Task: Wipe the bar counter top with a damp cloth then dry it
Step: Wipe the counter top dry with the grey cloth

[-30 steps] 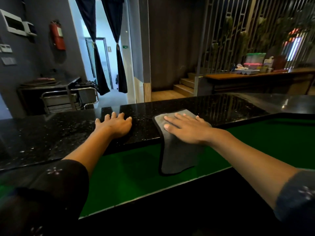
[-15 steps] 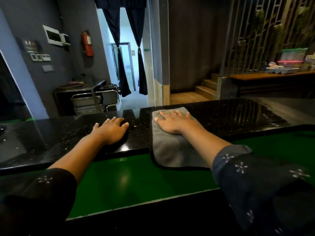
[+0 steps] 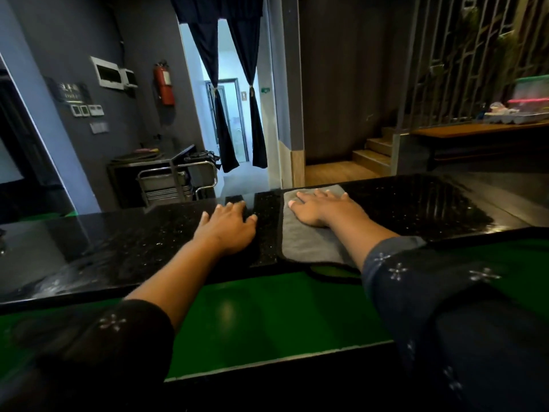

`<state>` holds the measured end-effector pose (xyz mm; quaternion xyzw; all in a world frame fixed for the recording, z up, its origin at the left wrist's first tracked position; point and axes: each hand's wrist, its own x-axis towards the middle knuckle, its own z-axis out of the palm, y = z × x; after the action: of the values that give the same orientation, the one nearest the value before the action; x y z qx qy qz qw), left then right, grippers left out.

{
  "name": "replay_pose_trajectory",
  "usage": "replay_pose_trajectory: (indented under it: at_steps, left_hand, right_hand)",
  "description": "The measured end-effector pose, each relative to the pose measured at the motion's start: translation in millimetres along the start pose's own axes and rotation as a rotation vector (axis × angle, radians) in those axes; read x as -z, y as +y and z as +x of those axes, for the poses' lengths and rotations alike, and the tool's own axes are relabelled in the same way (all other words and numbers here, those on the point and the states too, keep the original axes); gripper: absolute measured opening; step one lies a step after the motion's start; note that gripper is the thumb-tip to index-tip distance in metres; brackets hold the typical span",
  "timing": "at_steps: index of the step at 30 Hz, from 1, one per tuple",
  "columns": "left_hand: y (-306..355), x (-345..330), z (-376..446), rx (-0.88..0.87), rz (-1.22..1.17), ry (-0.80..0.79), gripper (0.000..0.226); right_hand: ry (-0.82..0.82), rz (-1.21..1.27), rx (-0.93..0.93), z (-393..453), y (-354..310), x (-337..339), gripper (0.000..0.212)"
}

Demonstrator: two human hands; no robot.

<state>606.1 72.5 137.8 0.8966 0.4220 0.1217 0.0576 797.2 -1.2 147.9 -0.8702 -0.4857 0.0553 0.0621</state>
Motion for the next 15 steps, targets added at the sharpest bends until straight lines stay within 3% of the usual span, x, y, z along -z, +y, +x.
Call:
replay_pose_trajectory:
  at_steps: [4, 11, 15]
  left_hand:
    - [4.1, -13.5, 11.2, 0.047, 0.058, -0.086, 0.061]
    - [-1.0, -12.5, 9.3, 0.043, 0.075, -0.105, 0.06]
    - [-0.3, -10.6, 5.3, 0.036, 0.066, -0.102, 0.059]
  right_hand:
    - [-0.01, -0.035, 0.016, 26.9, -15.6, 0.5, 0.067]
    - [-0.033, -0.037, 0.21, 63.6, -25.3, -0.9, 0.067]
    - [-0.034, 0.009, 0.085, 72.2, 25.8, 9.0, 0.064]
